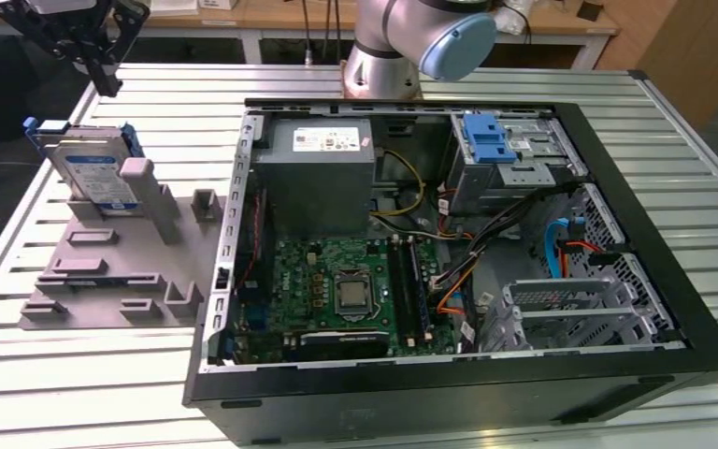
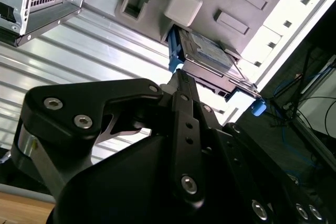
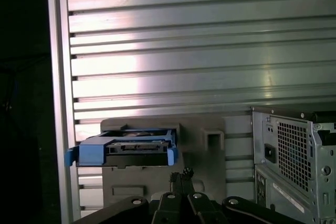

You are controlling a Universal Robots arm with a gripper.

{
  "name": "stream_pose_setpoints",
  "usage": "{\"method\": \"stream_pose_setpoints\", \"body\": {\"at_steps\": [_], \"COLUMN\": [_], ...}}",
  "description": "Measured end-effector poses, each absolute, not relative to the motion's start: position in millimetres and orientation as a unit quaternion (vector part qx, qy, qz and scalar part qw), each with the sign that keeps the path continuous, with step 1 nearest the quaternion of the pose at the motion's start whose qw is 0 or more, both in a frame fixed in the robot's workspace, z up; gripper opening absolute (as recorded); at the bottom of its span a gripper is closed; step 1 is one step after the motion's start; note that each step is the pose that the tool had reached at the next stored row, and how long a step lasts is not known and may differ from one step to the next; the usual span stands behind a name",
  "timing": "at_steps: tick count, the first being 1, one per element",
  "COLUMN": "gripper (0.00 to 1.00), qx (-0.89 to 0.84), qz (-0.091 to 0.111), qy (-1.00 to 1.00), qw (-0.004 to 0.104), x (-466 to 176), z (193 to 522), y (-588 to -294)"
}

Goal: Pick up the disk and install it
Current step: 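Reach for the disk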

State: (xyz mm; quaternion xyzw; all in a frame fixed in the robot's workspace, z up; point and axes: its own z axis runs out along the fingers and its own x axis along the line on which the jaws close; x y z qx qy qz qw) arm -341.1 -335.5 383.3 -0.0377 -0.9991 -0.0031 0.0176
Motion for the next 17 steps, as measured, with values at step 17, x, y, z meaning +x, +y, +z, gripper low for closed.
{"method": "stream_pose_setpoints", "body": {"at_steps": [17], "gripper": [0.11], "qx": [-0.038], "qz": [-0.003], "qy": [-0.999], "qw": [0.018], "x": [-355], "z": [381], "y": [-336]}}
